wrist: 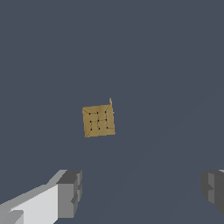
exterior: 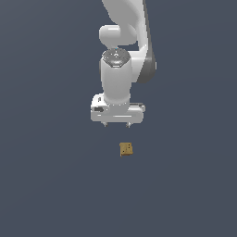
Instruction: Pick up the object and move it to a goal position.
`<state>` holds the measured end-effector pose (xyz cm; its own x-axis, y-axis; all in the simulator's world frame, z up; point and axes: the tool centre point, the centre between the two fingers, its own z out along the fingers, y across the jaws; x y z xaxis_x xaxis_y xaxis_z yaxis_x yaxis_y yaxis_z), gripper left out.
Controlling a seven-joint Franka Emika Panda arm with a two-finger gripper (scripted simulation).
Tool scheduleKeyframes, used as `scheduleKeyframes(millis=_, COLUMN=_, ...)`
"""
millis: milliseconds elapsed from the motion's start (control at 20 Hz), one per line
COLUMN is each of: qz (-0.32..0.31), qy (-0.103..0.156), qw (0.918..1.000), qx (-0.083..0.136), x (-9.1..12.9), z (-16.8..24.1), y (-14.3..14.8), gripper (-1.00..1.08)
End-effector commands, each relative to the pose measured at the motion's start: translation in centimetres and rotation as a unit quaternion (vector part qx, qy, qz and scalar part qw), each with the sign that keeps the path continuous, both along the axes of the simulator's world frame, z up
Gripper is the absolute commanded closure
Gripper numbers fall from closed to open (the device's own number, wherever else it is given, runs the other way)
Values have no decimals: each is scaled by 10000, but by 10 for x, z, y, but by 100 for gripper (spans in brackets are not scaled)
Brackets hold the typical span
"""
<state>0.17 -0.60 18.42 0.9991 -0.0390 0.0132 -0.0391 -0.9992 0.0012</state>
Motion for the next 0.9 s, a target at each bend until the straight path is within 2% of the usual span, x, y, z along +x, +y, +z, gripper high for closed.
scheduleKeyframes(millis=0, qz=0, qy=0, qw=10000, qx=0, x=0, z=0, y=0, gripper=-92)
scheduleKeyframes(millis=850, qz=219, qy=73, qw=9997, qx=-38, x=-4, z=-7, y=-2, gripper=-92)
